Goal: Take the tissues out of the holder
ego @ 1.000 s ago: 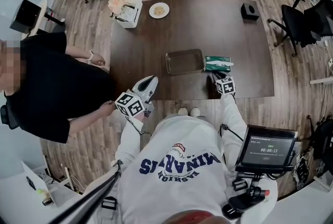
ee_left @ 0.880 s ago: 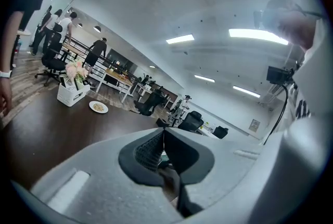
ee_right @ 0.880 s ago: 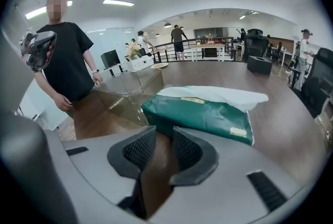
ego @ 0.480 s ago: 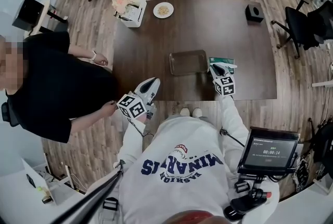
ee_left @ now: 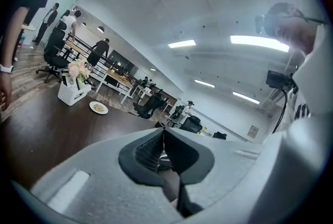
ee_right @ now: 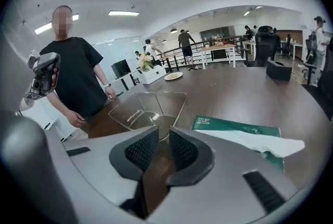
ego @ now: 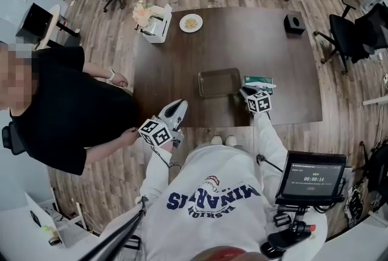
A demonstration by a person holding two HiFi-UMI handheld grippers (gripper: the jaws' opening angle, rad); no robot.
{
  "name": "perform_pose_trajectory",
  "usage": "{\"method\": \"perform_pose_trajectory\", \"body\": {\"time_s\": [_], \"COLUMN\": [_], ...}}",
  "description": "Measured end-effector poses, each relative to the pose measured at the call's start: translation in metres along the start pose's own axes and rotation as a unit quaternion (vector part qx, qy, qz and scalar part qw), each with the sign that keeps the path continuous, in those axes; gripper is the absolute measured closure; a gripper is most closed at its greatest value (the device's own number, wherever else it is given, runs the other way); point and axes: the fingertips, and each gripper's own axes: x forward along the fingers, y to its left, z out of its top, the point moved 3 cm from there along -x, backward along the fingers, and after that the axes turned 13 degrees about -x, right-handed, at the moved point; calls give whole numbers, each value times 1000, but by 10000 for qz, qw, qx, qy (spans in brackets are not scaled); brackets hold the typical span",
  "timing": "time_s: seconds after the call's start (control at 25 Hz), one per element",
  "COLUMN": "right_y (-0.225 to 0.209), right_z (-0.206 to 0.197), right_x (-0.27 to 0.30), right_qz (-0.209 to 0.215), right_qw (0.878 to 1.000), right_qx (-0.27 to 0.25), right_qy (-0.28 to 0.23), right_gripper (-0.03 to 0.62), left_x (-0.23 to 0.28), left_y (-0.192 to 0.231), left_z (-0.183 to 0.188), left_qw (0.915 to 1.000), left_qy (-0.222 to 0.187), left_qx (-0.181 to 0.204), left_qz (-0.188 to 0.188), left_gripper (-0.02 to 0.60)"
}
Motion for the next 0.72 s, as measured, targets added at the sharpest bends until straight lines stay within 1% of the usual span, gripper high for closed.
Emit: {"method": "perform_pose_trajectory", "body": {"time_s": [0.12,0.2,0.28,0.36,0.44,0.52,0.56,0.64,0.72], "right_y": [0,1,-2,-7,-7,10,28,74,111], "right_z": [-1,-6,-3,12,40,83,110,167,209], "right_x": [2,2,-3,-20,-50,-92,-115,-158,-193], "right_qz": [127,236,155,-92,-398,-607,-605,-399,-211], "right_qw": [9998,9994,9994,9998,9973,9890,9819,9628,9429], "right_qx": [-10,-118,-212,-159,-312,-825,-1141,-1714,-2109], "right_qy": [136,244,214,-95,-531,-1064,-1384,-2051,-2571], "right_gripper": [525,525,525,525,525,525,525,525,525], "left_x": [5,11,16,18,17,11,4,-14,-21], "left_y": [1,3,4,4,1,-7,-14,-30,-48], "left_z": [-3,-8,-8,-6,0,10,17,32,42], "left_qw": [10000,9999,9999,9998,9996,9988,9979,9945,9894], "left_qy": [-42,-55,-71,-117,-184,-248,-288,-403,-499], "left_qx": [-28,-29,-36,-32,57,344,540,956,1361], "left_qz": [-50,-92,-123,-164,-209,-228,-209,-111,-106], "left_gripper": [575,574,575,575,575,575,575,575,575]}}
